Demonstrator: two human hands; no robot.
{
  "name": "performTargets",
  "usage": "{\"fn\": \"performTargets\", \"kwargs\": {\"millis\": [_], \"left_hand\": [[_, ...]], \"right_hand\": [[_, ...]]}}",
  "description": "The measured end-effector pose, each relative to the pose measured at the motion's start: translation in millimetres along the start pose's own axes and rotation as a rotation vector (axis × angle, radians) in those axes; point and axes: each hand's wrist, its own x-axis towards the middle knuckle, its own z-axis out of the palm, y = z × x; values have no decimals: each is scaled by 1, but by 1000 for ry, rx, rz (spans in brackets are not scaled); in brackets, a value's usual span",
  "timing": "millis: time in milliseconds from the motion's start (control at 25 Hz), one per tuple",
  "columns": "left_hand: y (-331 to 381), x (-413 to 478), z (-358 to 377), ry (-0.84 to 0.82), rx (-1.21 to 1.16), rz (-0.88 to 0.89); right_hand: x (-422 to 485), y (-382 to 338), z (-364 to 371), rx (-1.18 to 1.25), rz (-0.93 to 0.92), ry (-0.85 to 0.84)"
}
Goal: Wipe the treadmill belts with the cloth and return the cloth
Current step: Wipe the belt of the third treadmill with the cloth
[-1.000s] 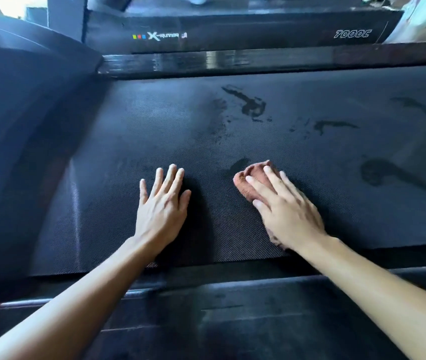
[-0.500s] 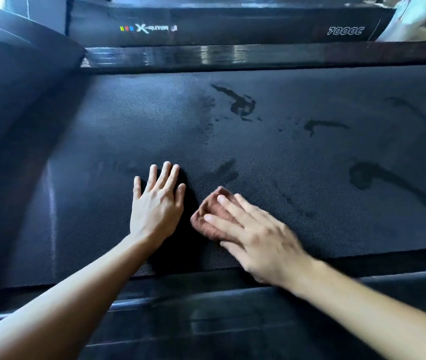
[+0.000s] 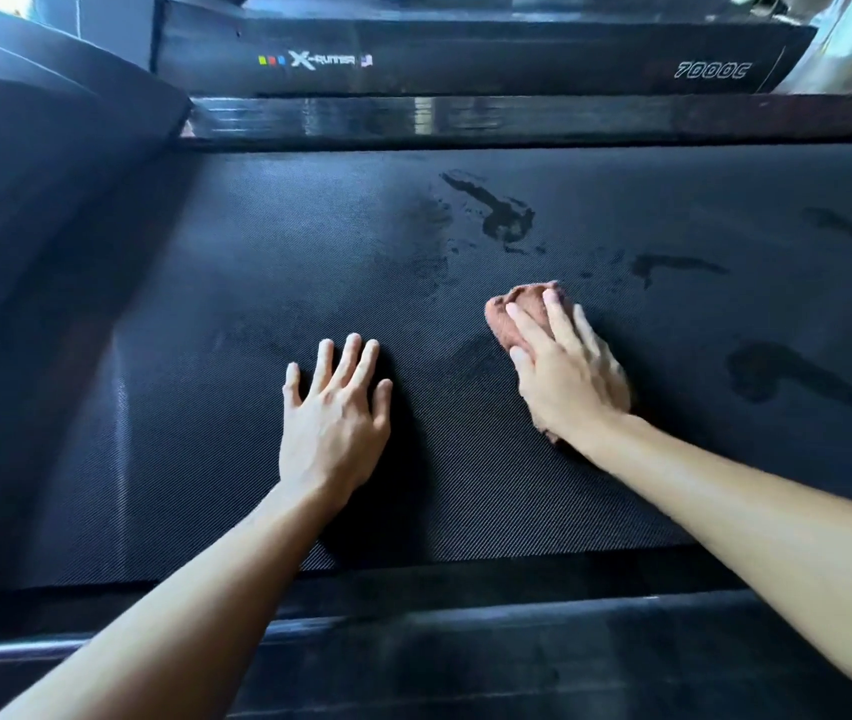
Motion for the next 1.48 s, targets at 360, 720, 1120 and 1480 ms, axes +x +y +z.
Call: {"fn": "performTargets", "kwargs": {"millis": [360, 720, 1120, 1480], "left_hand": [[0, 0, 2, 5, 12, -30], [1, 1, 3, 10, 34, -25], [-1, 0, 2, -5, 51, -36], [0, -1, 4, -6, 58, -33]], "right_hand": [[17, -48, 22, -45, -197, 85], [54, -62, 29, -72, -333, 48], [71, -63, 24, -70, -626, -63], [93, -53, 19, -40, -560, -76]]}}
